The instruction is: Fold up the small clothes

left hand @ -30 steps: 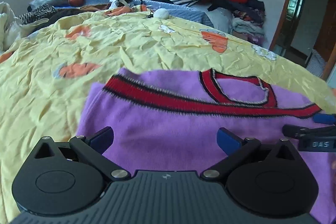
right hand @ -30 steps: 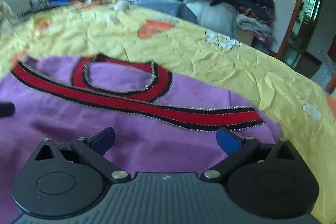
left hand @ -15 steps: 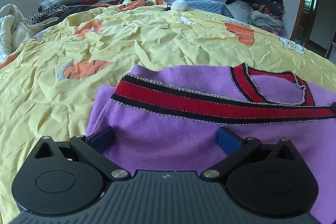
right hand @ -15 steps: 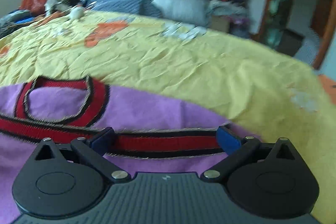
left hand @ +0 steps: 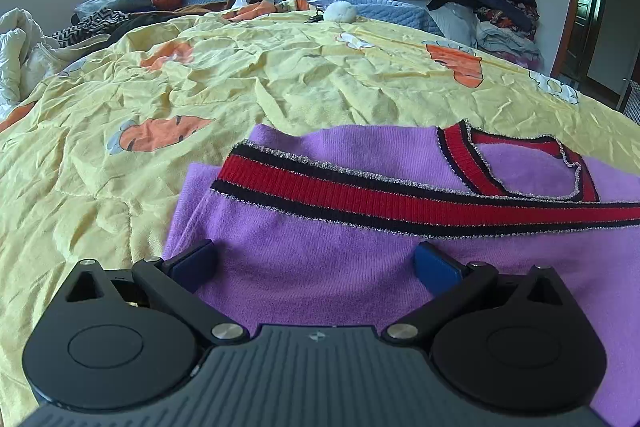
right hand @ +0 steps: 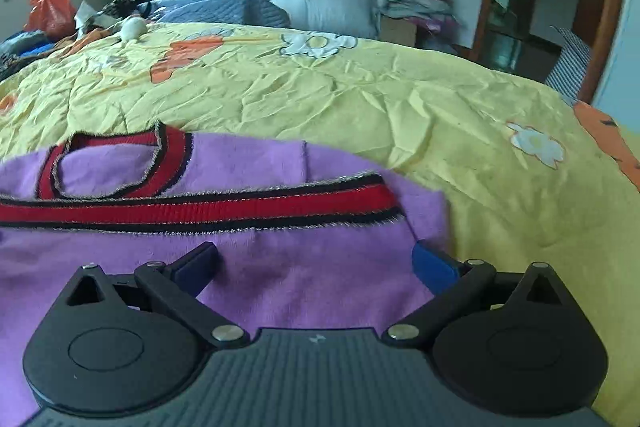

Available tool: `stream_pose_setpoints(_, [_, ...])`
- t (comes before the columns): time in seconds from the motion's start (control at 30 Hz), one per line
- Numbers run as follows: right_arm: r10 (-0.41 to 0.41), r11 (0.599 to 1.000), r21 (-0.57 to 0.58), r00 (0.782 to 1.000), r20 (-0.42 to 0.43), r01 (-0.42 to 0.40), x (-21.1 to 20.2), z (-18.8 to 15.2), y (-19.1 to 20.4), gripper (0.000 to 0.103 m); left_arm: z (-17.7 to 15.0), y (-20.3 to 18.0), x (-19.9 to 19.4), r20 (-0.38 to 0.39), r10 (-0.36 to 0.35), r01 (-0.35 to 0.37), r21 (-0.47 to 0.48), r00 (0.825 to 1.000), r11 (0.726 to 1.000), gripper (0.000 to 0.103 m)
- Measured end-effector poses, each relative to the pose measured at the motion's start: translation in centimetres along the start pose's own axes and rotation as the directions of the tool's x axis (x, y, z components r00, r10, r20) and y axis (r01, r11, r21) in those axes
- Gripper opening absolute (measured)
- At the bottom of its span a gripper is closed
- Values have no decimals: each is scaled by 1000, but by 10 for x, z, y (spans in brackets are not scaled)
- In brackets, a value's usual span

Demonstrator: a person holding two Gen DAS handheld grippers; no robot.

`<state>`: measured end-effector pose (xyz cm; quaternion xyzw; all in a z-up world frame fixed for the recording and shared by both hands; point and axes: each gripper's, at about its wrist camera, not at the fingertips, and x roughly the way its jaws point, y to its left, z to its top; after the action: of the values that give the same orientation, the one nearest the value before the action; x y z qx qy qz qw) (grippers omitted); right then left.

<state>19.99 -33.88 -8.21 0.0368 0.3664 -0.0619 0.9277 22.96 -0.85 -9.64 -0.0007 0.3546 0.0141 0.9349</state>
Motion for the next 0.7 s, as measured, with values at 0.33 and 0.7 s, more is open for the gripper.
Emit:
stream_pose_setpoints(0.33, [34, 998, -48, 999, -6, -34, -31, -44, 3, 103, 2, 0, 0, 1, -8, 8, -1, 1000, 1000, 103])
stream_pose_setpoints(0.7, [83, 991, -105, 996, -14, -84, -92, -104, 15, 103, -50, 29, -81, 10, -115, 115, 0, 993, 993, 103])
